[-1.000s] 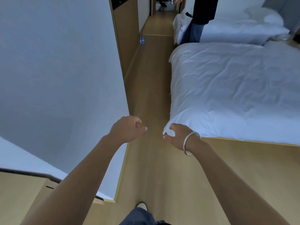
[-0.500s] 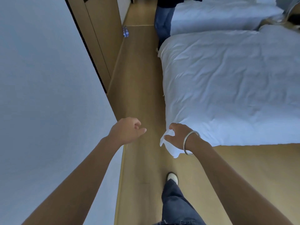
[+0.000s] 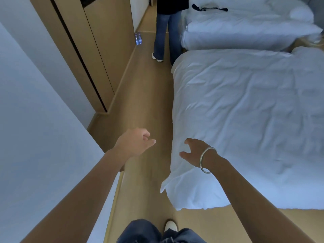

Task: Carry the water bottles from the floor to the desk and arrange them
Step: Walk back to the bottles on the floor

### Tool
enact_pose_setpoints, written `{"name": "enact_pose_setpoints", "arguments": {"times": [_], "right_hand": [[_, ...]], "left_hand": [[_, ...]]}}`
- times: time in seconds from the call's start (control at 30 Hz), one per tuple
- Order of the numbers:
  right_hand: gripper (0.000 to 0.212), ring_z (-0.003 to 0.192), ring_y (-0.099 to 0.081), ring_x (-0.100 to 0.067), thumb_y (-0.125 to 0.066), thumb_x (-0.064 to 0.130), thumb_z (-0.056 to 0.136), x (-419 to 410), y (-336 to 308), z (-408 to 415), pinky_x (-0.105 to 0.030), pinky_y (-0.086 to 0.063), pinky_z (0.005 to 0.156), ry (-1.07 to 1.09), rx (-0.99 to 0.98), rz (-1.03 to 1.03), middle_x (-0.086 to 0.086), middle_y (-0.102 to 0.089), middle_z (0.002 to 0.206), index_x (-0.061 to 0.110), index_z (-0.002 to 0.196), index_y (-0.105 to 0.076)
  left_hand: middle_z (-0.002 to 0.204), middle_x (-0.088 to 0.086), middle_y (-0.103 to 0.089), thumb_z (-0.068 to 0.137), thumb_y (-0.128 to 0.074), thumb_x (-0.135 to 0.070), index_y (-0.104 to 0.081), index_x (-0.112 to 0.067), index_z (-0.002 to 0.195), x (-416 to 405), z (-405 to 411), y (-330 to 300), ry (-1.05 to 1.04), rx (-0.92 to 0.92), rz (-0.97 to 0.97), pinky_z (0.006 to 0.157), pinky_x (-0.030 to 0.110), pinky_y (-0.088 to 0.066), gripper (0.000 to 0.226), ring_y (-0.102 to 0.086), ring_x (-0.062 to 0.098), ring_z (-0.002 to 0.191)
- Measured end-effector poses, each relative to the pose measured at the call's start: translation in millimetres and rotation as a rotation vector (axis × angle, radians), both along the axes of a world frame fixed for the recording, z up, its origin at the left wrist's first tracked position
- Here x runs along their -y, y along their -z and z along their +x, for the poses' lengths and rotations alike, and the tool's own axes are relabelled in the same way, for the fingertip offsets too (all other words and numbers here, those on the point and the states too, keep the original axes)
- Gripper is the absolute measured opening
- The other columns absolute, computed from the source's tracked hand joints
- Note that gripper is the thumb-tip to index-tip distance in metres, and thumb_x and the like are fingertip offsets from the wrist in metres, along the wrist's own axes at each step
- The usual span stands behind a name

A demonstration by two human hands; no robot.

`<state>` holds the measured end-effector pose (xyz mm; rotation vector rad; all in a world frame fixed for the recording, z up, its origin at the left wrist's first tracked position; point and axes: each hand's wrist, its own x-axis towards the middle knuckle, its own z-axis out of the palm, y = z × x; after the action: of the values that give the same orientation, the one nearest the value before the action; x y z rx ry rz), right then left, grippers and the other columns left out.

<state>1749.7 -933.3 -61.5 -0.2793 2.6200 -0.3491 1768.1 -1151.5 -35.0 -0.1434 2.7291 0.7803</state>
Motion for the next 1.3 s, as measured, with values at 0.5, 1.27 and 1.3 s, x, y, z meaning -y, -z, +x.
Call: {"name": "enact_pose_setpoints", "arguments": {"times": [0.5, 1.27, 1.3], "right_hand": [[0.052, 0.120, -0.046, -0.025, -0.047, 0.042, 0.090, 50.5, 20.2, -237.4, -0.033, -0.040, 0.093, -0.008, 0.031, 0.017, -0.006, -0.048, 0.132, 0.014, 0.133, -0.040], [0.050, 0.121, -0.046, -0.024, -0.043, 0.041, 0.094, 145.8, -1.6, -626.8, -0.032, -0.037, 0.098, 0.060, 0.019, -0.054, -0.010, -0.048, 0.133, 0.008, 0.131, -0.045], [0.049, 0.121, -0.047, -0.025, -0.043, 0.040, 0.094, 144.9, -2.3, -650.4, -0.032, -0.037, 0.099, 0.049, 0.022, -0.049, -0.011, -0.048, 0.133, 0.007, 0.130, -0.045]], "left_hand": [[0.121, -0.004, -0.063, 0.086, -0.060, -0.042, -0.060, -0.019, 0.121, 47.7, -237.4, 20.0, -0.063, 0.067, 0.040, 0.098, 0.036, -0.046, 0.042, -0.058, 0.015, 0.111], [0.117, 0.002, -0.065, 0.086, -0.061, -0.039, -0.061, -0.013, 0.117, 146.4, -646.0, 14.6, -0.059, 0.033, 0.046, 0.085, 0.026, -0.045, 0.040, -0.061, 0.016, 0.104], [0.115, 0.002, -0.066, 0.085, -0.062, -0.039, -0.062, -0.013, 0.115, 143.8, -670.8, 16.6, -0.073, 0.022, 0.056, 0.088, 0.027, -0.046, 0.039, -0.061, 0.016, 0.103]]}}
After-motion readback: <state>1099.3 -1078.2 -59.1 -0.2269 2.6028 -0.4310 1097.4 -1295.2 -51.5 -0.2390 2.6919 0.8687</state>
